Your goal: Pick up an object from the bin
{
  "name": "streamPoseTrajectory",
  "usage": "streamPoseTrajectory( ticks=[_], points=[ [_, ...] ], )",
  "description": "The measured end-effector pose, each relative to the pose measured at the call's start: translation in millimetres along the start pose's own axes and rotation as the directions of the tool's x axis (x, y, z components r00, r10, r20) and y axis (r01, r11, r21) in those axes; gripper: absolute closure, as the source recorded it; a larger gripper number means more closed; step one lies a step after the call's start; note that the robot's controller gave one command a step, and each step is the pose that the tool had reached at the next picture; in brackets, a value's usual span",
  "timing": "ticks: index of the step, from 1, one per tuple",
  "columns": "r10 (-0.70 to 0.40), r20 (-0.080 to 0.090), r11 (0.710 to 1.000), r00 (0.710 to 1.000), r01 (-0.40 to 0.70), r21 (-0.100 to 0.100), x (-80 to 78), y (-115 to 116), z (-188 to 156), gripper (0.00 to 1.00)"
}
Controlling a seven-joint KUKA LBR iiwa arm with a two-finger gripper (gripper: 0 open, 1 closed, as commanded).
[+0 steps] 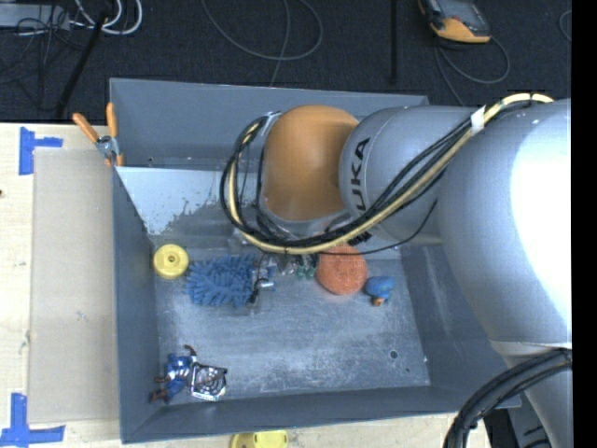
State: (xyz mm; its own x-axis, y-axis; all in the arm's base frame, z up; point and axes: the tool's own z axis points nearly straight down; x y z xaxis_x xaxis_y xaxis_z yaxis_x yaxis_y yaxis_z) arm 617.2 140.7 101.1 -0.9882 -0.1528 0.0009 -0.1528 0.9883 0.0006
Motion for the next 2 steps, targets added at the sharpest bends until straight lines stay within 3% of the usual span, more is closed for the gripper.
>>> streamPoseTrajectory(
  ticks=[1, 2],
  points=[
    [-0.006, 0.004, 1.000, 1.000, 0.006, 0.001, -1.2, -11.1, -46.1, 0.00],
    [0.116, 0.005, 0.993, 0.993, -0.116, 0.000, -1.7, -10.3, 26.5, 0.00]
  ],
)
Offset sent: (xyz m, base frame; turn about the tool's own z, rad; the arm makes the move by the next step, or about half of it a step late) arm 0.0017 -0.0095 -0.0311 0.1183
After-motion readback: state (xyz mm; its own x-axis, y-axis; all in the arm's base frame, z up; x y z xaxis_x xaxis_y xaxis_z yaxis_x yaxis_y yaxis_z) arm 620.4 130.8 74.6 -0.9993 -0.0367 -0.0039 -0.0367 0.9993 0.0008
